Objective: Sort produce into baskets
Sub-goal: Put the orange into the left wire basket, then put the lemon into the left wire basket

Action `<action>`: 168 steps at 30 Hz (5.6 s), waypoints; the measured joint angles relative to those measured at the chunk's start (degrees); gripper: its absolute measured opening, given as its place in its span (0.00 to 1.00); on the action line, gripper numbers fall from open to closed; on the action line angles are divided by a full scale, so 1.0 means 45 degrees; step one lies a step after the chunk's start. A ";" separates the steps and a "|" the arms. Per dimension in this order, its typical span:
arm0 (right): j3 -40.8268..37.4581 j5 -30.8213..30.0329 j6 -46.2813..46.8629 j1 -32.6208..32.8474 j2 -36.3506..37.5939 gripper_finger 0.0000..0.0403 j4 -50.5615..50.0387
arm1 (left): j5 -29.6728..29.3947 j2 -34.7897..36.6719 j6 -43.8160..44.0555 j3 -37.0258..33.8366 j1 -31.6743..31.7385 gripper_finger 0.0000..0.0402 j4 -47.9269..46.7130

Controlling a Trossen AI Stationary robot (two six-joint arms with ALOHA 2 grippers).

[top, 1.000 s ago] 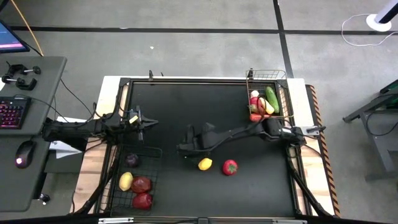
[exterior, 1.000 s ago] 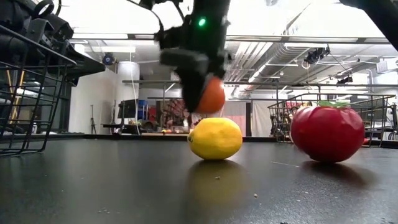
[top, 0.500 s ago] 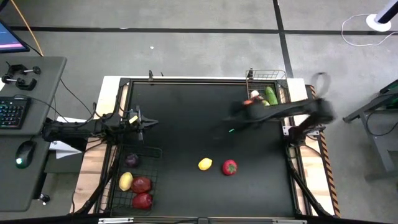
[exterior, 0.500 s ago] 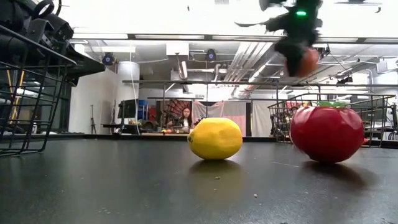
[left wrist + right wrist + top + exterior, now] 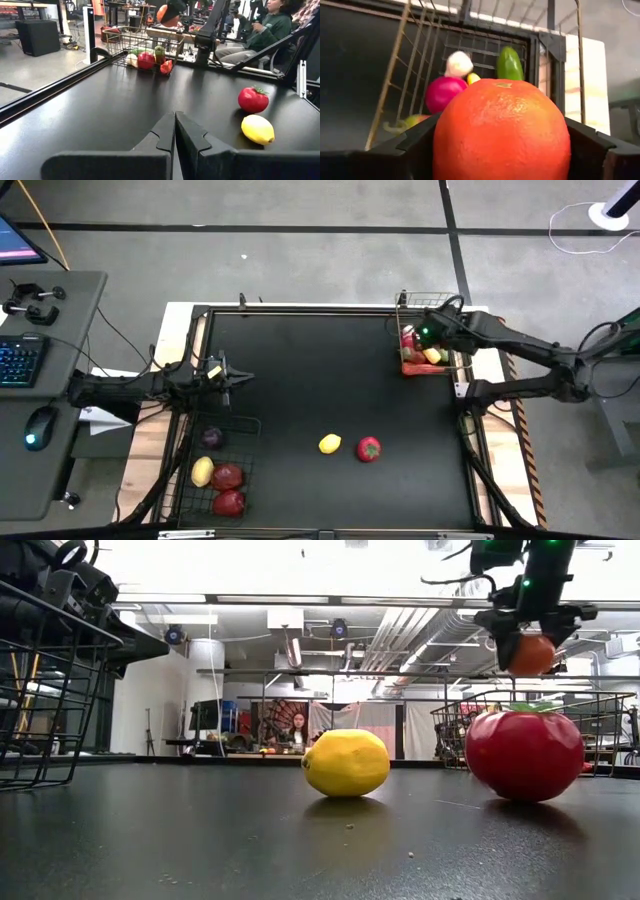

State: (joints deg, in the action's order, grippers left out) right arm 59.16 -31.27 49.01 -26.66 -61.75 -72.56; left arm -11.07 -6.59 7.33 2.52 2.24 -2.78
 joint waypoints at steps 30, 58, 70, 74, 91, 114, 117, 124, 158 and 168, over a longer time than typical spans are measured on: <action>0.0292 0.5585 0.1612 0.8049 -0.8558 0.77 2.0075 | 0.0000 0.0000 0.0000 0.0000 0.0000 0.00 0.0008; 1.6059 0.5528 -0.4287 0.8774 -1.7627 0.78 1.4979 | 0.0000 0.0000 0.0000 0.0000 0.0001 0.00 0.0008; 1.6035 0.8956 -0.2543 0.8153 -1.8349 0.97 1.4974 | 0.0000 0.0000 0.0000 0.0000 -0.0004 0.00 0.0008; 1.6065 0.8303 -0.2544 0.8000 -1.8377 0.94 1.5416 | 0.0000 0.0000 0.0000 0.0000 0.0000 0.00 0.0006; 1.6865 1.4731 -0.4014 0.6751 -1.7435 0.91 1.5952 | -0.0003 0.0000 0.0000 0.0000 -0.0002 0.00 0.0009; 0.8105 0.5622 -0.7590 0.7639 -1.0288 0.91 0.2959 | 0.0000 0.0000 0.0000 0.0005 -0.0001 0.00 0.0000; 0.5631 0.6064 -0.5924 0.8202 -0.8752 0.91 0.5417 | 0.0000 0.0000 0.0000 0.0005 -0.0002 0.00 0.0001; 0.3039 0.6258 -0.3115 0.9272 -0.7633 0.91 1.0241 | 0.0000 0.0000 0.0000 0.0002 -0.0004 0.00 0.0003; 0.4313 0.5223 -1.1264 1.0071 -1.2094 0.91 1.0192 | 0.0000 0.0001 0.0000 0.0001 0.0000 0.00 0.0004; 0.4712 0.4279 -1.1366 1.0104 -1.2152 0.74 0.9797 | 0.0000 0.0002 0.0000 0.0005 -0.0003 0.00 0.0005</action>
State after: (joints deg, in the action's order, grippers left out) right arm 80.36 -12.01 -2.14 18.80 -116.43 -28.48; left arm -11.07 -6.58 7.33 2.55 2.22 -2.76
